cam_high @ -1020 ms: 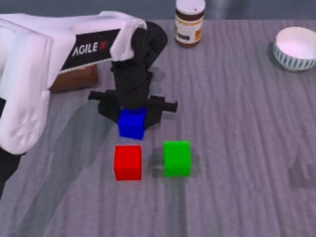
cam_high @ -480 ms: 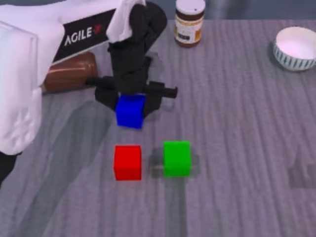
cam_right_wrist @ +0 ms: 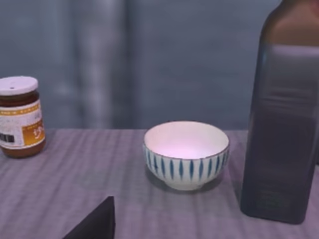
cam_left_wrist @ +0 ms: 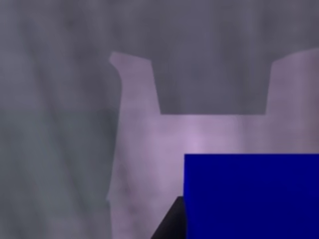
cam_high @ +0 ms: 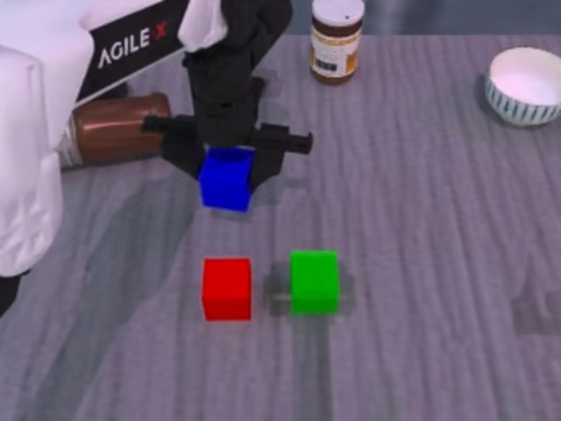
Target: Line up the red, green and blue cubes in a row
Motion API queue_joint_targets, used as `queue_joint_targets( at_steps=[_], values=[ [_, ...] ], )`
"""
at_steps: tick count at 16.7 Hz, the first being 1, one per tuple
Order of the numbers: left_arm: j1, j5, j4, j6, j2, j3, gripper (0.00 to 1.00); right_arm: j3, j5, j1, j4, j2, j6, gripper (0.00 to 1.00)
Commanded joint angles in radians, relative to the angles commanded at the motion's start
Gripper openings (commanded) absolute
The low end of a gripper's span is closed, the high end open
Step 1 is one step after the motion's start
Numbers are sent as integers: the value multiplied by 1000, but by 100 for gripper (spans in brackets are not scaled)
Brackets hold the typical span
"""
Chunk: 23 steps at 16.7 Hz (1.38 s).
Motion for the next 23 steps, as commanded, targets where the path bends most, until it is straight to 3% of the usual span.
queue_joint_targets(
  at_steps=[4,12,19,23],
  values=[
    [-81,-1,-60,-111,56,110,0,0,0,0,0,0,0,100],
    [-355,-5,-257,-548,223,474,0,0,0,0,0,0,0,100],
    [-386,-6,-274,-589,235,513,0,0,0,0,0,0,0,100],
    [-388,-5,-170,-588,221,400,0,0,0,0,0,0,0,100]
  ],
)
